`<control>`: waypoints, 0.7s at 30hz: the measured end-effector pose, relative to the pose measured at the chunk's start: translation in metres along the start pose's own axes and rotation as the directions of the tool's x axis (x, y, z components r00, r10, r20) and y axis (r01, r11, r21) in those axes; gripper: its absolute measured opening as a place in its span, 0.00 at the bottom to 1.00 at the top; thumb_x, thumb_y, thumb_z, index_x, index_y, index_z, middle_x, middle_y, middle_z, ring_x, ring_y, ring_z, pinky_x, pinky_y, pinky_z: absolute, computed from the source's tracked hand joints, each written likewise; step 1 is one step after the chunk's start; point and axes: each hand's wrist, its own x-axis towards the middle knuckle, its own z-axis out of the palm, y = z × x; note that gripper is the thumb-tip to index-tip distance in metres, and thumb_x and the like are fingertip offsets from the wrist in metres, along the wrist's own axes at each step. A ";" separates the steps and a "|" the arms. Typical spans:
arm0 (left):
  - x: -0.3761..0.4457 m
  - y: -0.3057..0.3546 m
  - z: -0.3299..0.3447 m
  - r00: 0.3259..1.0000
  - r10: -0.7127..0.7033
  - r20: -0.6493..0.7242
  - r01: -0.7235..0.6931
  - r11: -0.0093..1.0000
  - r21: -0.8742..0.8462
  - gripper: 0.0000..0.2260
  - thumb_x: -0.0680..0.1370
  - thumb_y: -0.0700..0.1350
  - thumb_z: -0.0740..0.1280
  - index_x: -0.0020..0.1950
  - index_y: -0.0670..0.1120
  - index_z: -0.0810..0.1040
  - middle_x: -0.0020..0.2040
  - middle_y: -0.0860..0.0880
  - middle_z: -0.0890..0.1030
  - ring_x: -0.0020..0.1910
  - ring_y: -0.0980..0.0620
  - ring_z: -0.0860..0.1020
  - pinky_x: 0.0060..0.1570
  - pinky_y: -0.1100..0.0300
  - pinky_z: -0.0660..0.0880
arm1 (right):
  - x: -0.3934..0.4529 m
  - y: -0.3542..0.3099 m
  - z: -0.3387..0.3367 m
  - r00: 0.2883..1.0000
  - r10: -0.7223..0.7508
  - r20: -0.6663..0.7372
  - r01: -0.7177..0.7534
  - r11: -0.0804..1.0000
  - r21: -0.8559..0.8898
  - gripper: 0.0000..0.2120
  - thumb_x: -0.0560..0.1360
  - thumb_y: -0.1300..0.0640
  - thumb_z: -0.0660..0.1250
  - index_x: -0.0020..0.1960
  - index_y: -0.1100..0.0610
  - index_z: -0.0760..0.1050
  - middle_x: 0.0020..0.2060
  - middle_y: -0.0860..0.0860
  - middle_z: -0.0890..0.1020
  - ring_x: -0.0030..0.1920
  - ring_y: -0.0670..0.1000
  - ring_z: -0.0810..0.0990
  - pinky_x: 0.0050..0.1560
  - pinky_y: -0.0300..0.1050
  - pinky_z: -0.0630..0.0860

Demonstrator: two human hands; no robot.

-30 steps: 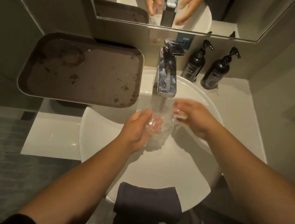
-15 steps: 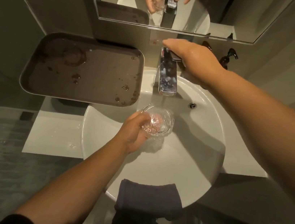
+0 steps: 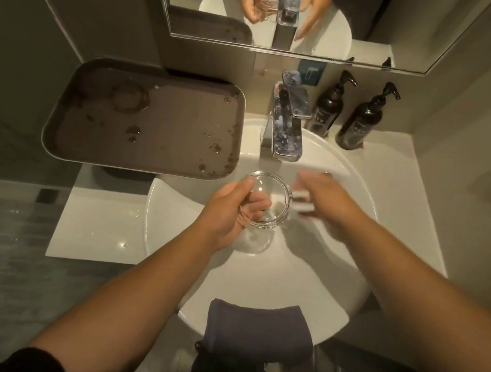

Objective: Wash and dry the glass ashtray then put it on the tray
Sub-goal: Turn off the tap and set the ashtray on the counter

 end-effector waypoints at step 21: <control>-0.050 0.006 -0.001 0.959 0.224 0.175 -0.275 0.583 0.765 0.18 0.73 0.74 0.48 0.59 0.73 0.64 0.56 0.68 0.75 0.56 0.69 0.73 0.53 0.65 0.69 | -0.039 0.022 0.027 0.894 0.216 0.392 -0.403 0.772 0.492 0.08 0.77 0.51 0.64 0.49 0.55 0.76 0.36 0.56 0.77 0.27 0.50 0.75 0.27 0.40 0.75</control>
